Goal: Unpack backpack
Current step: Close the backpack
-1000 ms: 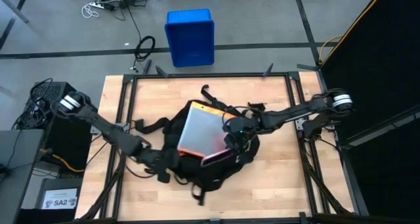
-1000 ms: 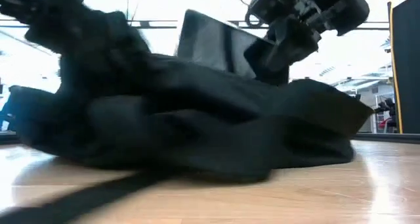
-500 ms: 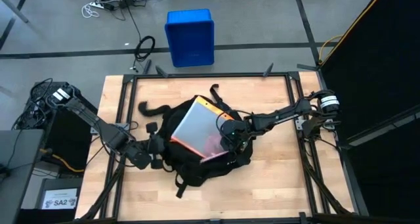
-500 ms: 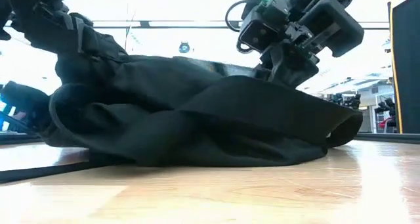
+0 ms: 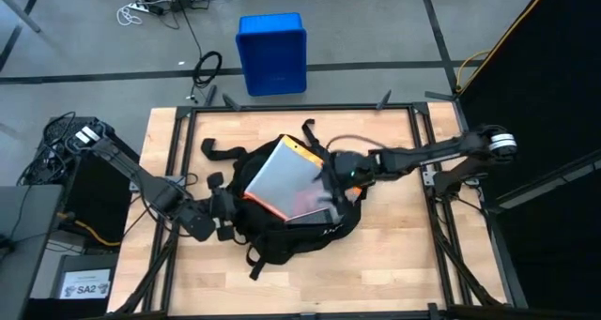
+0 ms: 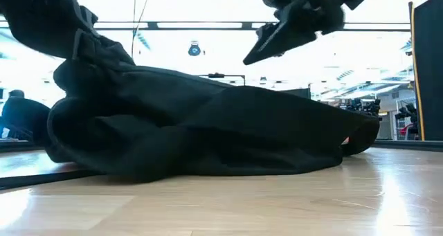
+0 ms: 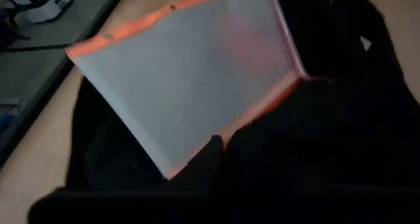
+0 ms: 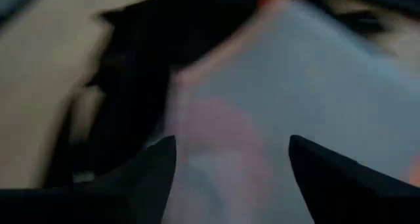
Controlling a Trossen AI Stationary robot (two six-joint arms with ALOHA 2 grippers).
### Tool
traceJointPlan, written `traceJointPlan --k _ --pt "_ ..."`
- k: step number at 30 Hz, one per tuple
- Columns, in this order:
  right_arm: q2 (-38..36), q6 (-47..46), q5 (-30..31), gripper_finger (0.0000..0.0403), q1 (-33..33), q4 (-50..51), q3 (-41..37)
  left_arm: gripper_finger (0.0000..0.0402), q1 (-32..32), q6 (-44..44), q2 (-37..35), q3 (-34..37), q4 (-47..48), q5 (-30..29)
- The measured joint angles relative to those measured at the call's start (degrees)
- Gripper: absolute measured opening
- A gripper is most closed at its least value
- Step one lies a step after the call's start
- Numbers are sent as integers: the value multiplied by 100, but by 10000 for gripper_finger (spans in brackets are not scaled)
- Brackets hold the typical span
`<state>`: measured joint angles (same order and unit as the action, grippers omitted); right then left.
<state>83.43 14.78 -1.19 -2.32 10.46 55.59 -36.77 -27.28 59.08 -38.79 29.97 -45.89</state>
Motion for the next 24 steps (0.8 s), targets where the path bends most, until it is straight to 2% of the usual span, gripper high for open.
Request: traceJointPlan --k 2,6,9,12,17,24 --pt "-206 -122 346 269 252 175 -7 70 0 8 -1 -187 177 -118" --pt "-315 -497 179 252 1055 275 -44 88 1 170 -7 -455 229 -431" --pt "-150 -667 -509 235 1704 198 -213 95 2 318 -5 -479 33 -503" --pt "173 -858 -1506 223 2259 -221 -340 97 6 443 3 -477 -171 -626" --pt "1051 -1201 -3022 223 2757 -1160 -246 97 119 429 64 -408 -508 -678" --pt "2243 -1137 -3517 260 2747 -1173 512 97 489 132 460 -408 -759 -323"
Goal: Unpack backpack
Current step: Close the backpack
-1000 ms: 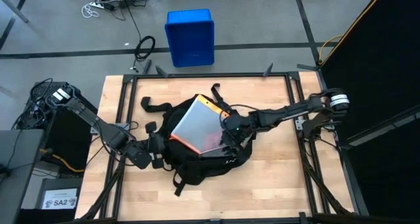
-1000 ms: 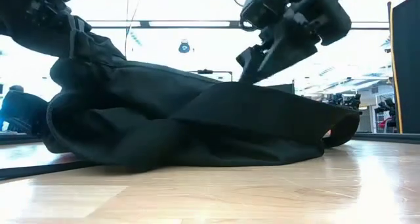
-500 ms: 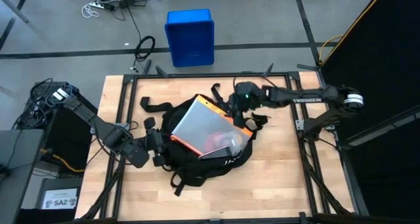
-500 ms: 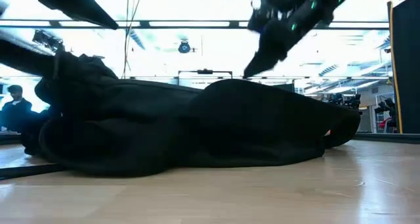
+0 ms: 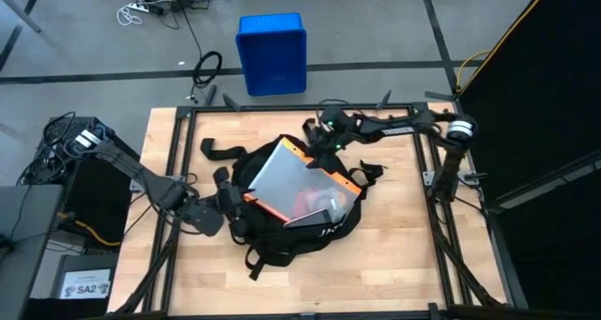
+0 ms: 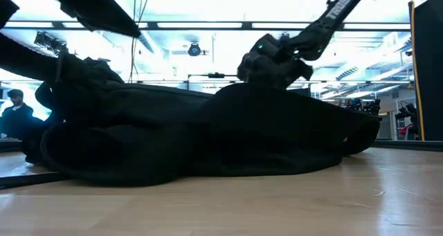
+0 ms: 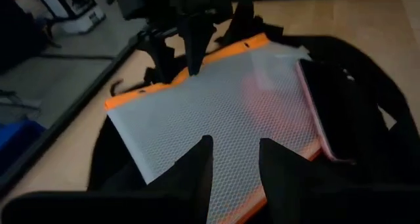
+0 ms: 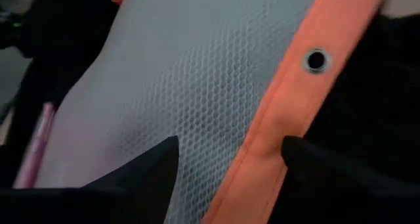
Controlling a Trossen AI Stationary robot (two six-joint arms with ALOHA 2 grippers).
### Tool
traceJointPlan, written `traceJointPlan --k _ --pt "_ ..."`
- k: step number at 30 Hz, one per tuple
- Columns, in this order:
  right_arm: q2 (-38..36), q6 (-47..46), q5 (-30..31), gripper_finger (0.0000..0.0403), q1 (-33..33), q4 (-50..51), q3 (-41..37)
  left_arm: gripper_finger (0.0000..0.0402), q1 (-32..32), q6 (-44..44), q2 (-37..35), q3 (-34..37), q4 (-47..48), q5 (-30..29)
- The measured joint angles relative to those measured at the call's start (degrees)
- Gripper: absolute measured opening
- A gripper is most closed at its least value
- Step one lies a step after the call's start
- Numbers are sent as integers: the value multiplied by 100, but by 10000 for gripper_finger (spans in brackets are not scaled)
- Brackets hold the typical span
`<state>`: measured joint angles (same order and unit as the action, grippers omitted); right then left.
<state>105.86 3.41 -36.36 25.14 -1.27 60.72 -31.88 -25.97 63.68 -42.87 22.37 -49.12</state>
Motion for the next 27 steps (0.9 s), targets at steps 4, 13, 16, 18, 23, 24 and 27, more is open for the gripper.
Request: traceJointPlan --k 4,13,16,18,23,24,27 --pt "291 127 -669 273 -72 -21 387 97 187 -272 320 2 -186 294" --pt "193 707 -1611 178 -383 356 500 97 306 -303 799 2 -809 717" --pt "188 1010 -1632 122 -544 768 500 97 304 -337 800 2 -786 611" --pt "188 1385 -1615 86 -680 1138 498 97 302 -427 800 2 -770 353" --pt "163 2013 -1079 10 -1040 1744 497 97 390 -458 800 2 -684 -141" --pt "130 2027 -876 6 -1085 1773 497 97 430 -462 800 2 -622 -134" --pt "-37 2025 -278 17 -1079 1754 497 97 551 -454 793 2 -374 -127"
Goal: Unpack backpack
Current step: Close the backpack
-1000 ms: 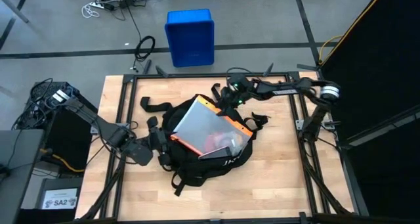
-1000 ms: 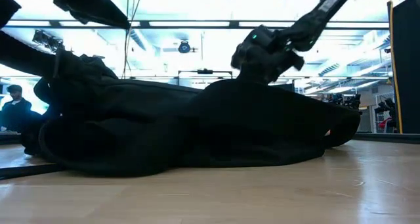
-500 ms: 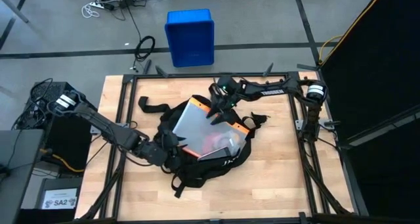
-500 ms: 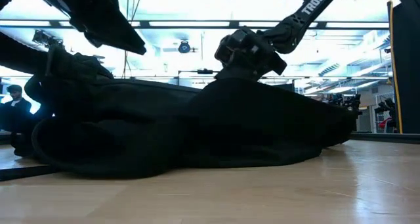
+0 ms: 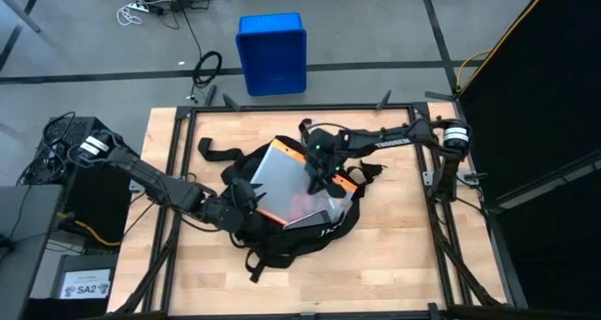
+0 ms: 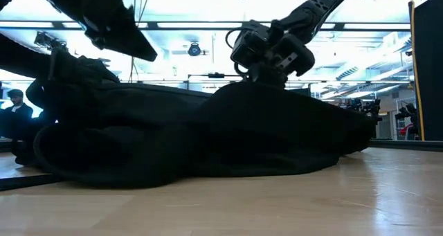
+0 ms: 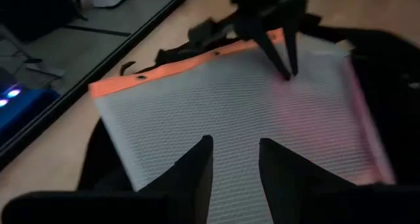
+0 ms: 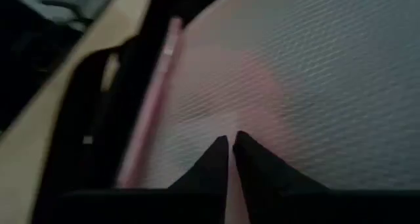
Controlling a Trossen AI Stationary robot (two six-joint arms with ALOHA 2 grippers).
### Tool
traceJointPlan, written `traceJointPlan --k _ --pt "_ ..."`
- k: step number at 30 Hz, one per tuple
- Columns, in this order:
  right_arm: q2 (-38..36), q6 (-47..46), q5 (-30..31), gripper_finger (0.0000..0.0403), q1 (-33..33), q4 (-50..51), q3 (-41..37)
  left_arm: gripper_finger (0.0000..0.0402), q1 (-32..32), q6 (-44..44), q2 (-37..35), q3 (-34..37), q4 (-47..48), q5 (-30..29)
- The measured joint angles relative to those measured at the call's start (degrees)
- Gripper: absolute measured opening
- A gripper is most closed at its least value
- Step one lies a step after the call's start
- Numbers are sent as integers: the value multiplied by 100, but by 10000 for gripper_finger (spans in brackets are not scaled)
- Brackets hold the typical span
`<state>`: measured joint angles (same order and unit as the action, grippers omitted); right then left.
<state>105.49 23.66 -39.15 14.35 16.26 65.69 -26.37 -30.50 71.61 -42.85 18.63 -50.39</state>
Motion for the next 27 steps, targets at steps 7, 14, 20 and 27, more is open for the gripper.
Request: traceJointPlan --k 7,14,20,27 --pt "-497 -297 489 48 537 -900 -4 97 63 -15 -4 2 31 169" --pt "-509 -389 281 120 872 -1548 -4 97 61 157 -138 689 -1092 638" --pt "-509 -397 466 199 741 -1480 -4 97 -97 -385 -1343 2289 -2806 513" --pt "-505 -398 830 250 829 -1538 -4 92 -116 699 -1600 2405 -4346 1739"
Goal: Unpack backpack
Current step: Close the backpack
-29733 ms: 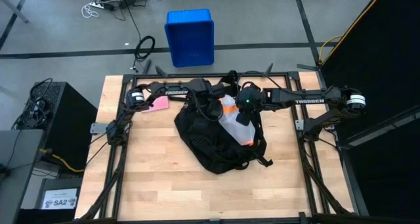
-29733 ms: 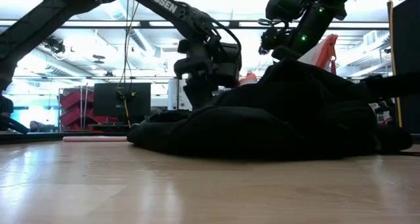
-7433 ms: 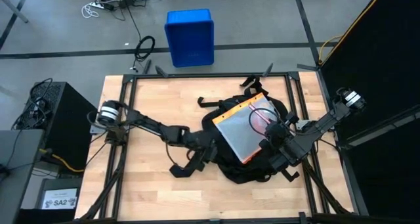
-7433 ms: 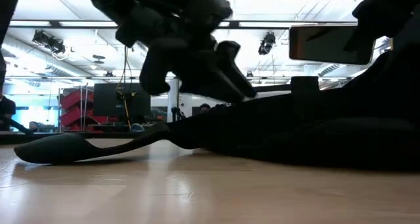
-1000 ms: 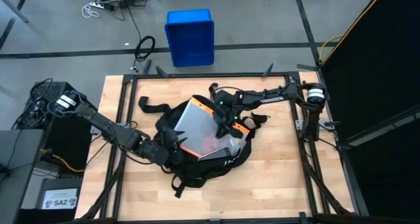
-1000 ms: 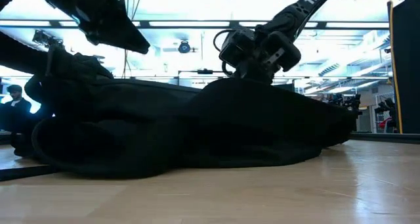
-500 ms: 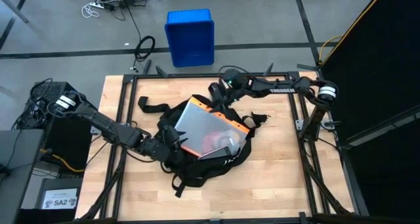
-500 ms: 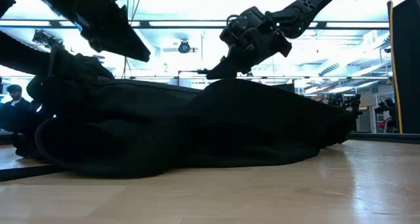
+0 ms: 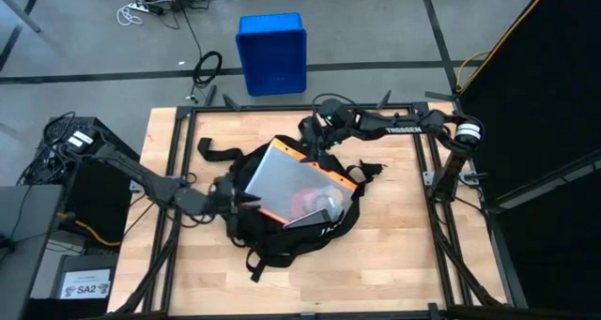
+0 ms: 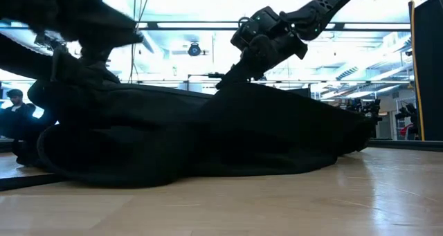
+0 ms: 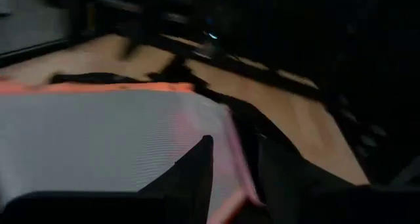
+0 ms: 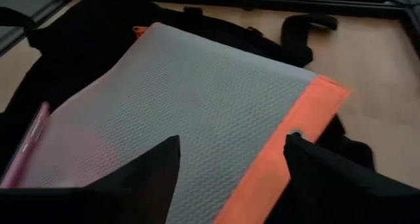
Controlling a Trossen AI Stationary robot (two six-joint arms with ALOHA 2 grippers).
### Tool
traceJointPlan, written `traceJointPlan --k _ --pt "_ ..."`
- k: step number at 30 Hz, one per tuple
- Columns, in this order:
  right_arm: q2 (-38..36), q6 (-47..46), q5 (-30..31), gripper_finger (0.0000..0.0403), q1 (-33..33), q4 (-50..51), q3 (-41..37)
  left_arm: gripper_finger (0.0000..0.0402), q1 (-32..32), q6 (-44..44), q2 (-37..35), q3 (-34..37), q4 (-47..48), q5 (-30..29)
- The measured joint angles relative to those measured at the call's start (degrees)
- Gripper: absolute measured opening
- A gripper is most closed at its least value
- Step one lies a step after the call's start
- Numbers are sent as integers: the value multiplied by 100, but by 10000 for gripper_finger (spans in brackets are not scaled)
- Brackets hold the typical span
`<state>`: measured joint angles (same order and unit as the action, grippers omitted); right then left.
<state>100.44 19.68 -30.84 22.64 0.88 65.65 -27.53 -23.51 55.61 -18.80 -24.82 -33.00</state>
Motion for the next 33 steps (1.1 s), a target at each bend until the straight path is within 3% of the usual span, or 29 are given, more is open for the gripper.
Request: traceJointPlan --k 6,14,18,22,29,33 --pt "2 -51 -36 256 -4 -17 0 81 16 81 1327 -1939 3282 792" --pt "2 -254 -35 237 -111 -125 0 102 139 -368 2618 -4494 6636 1163" --pt "2 -260 -13 238 -197 -117 0 129 308 -637 3035 -5086 7311 1732" --pt "2 -219 444 248 -242 1 0 158 539 -957 3532 -5341 7391 2261" --pt "74 -300 308 263 -73 237 -2 196 803 -1280 4396 -5606 7477 2545" --pt "79 -302 300 265 -75 434 -2 199 907 -1774 4619 -5620 8502 2540"
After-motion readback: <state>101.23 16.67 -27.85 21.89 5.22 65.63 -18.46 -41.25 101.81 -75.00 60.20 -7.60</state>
